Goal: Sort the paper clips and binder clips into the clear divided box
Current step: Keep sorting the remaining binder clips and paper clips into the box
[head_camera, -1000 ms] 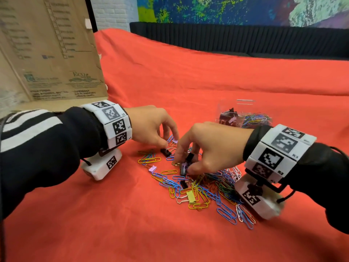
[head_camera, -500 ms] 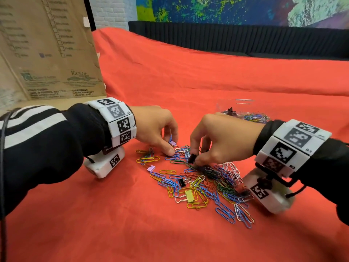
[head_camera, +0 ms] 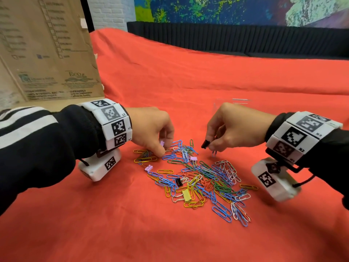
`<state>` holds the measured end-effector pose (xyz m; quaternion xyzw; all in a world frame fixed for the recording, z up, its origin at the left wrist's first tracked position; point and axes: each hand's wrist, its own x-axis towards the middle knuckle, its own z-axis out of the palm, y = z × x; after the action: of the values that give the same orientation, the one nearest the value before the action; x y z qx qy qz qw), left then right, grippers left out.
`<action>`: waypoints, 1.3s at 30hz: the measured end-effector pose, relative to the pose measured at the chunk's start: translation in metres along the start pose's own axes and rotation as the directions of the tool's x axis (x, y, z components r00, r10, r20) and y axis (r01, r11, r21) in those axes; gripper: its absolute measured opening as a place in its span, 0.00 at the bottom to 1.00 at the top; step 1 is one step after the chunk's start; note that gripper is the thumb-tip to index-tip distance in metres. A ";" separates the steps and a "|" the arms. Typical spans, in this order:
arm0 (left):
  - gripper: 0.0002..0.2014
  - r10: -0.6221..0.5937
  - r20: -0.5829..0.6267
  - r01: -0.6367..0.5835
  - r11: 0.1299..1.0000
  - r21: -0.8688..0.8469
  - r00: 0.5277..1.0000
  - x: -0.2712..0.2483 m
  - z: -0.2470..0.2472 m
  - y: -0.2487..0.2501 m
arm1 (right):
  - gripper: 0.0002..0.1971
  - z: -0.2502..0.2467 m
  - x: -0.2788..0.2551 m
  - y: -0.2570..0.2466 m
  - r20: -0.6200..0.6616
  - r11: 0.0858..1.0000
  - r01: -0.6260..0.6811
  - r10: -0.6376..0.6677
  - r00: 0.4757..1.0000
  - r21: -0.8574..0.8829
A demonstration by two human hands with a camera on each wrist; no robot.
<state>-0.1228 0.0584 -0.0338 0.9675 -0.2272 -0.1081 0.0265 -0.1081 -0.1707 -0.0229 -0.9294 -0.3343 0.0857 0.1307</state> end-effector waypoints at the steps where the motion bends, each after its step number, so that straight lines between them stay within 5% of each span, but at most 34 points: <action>1: 0.07 0.003 -0.005 -0.003 1.000 0.001 1.000 -0.001 0.000 0.001 | 0.04 -0.002 0.000 0.002 -0.009 1.000 -0.011 0.011 1.000 -0.007; 11: 0.11 0.022 -0.012 -0.022 0.999 -0.048 1.000 -0.013 -0.009 0.001 | 0.06 -0.046 -0.005 0.030 -0.112 0.990 -0.113 0.122 0.986 0.086; 19: 0.10 0.073 -0.023 -0.071 0.995 0.063 0.997 -0.017 0.002 0.000 | 0.06 -0.058 0.013 0.046 -0.294 0.927 -0.307 0.239 0.925 -0.213; 39: 0.10 -0.002 -0.085 -0.004 0.998 -0.067 0.996 -0.017 -0.010 -0.006 | 0.17 -0.061 0.039 0.041 -0.306 0.948 -0.271 0.212 0.928 -0.166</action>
<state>-0.1327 0.0717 -0.0213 0.9696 -0.2226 -0.0744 0.0686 -0.0386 -0.1875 0.0199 -0.9747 -0.2015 -0.0681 0.0693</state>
